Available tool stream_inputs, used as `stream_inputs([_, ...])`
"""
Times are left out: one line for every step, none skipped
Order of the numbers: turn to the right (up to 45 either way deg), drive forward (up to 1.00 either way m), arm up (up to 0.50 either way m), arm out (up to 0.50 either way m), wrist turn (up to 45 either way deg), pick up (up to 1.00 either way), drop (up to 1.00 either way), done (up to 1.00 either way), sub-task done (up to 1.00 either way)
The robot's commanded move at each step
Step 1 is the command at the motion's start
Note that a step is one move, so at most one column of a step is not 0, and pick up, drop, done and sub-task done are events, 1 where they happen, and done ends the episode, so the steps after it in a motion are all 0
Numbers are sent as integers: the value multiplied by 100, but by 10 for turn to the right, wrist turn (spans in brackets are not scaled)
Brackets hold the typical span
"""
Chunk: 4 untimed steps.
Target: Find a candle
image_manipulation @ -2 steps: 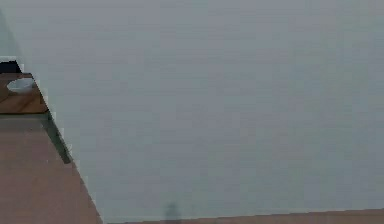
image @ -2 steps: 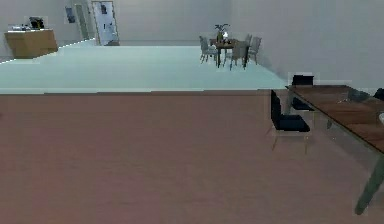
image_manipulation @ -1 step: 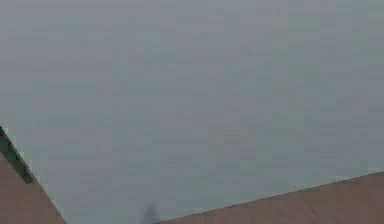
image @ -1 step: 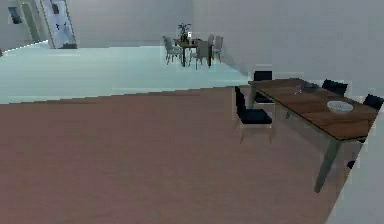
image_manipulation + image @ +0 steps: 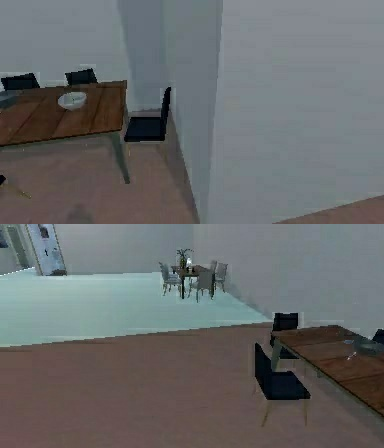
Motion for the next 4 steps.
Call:
stream_inputs([420, 0, 0, 0, 0, 0, 0, 0, 0])
stream_inputs([0, 60, 0, 0, 0, 0, 0, 0, 0])
stream_inputs([240, 0, 0, 0, 0, 0, 0, 0, 0])
stream_inputs([0, 0, 0, 0, 0, 0, 0, 100, 0])
